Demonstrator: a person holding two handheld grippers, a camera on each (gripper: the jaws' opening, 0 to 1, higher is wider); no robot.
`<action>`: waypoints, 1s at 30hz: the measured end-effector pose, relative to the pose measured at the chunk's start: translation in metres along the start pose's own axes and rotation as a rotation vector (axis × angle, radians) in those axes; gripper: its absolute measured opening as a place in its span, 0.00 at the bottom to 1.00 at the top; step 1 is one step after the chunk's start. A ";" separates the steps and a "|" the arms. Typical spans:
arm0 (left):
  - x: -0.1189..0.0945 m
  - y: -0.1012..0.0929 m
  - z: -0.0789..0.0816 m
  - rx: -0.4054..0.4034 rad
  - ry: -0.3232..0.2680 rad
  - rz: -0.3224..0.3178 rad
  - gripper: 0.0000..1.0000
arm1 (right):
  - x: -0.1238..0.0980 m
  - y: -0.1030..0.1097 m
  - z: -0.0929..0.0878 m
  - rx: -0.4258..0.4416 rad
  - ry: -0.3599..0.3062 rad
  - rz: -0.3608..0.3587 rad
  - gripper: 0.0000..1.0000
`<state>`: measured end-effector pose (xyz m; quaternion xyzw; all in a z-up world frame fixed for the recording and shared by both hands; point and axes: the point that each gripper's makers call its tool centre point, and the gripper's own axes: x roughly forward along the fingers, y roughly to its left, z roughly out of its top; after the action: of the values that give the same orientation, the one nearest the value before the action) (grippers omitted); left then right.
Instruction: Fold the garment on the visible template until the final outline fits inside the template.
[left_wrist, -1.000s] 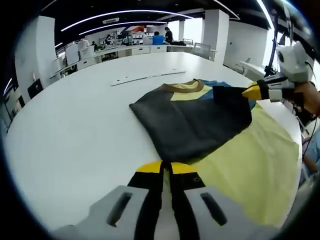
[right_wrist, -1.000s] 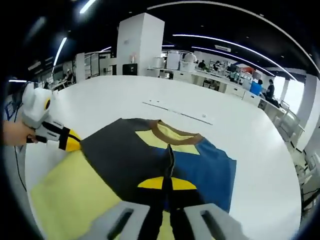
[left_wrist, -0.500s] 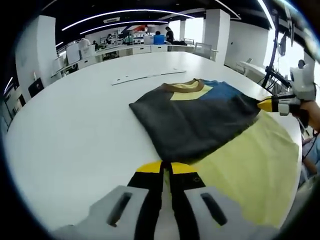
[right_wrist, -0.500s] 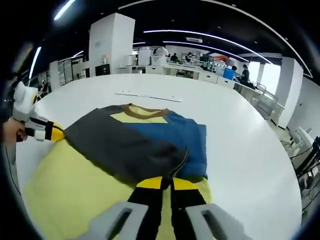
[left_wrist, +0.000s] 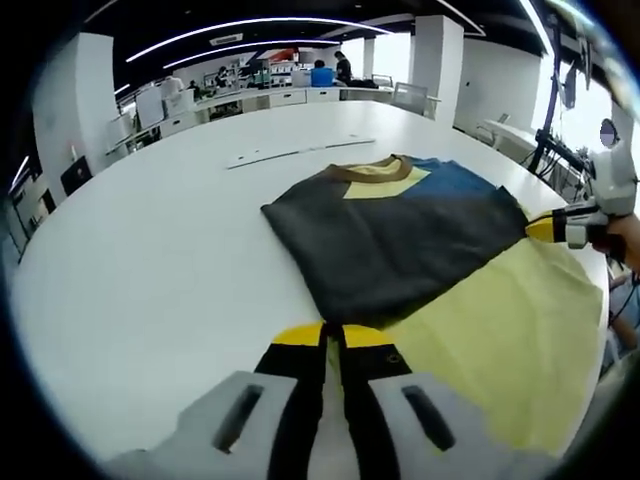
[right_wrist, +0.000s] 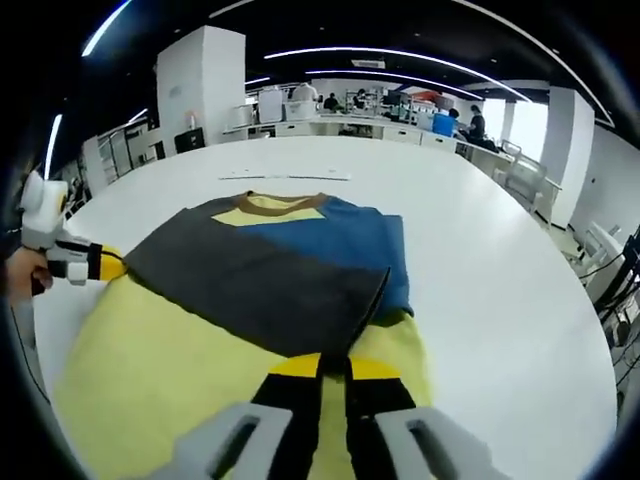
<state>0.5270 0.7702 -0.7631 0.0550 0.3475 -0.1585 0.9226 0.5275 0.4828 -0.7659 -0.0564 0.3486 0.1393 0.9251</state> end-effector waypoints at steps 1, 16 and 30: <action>0.000 0.000 0.000 0.004 0.002 -0.002 0.03 | -0.001 -0.001 -0.001 -0.003 0.003 0.003 0.07; -0.037 -0.012 0.004 0.068 -0.055 -0.057 0.53 | -0.035 0.020 0.012 -0.076 -0.008 0.255 0.75; -0.088 -0.037 -0.009 0.094 -0.101 -0.149 0.82 | -0.093 0.036 -0.018 -0.270 0.094 0.471 0.88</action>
<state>0.4470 0.7594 -0.7113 0.0641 0.2959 -0.2452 0.9210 0.4390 0.4937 -0.7183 -0.1031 0.3730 0.3929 0.8342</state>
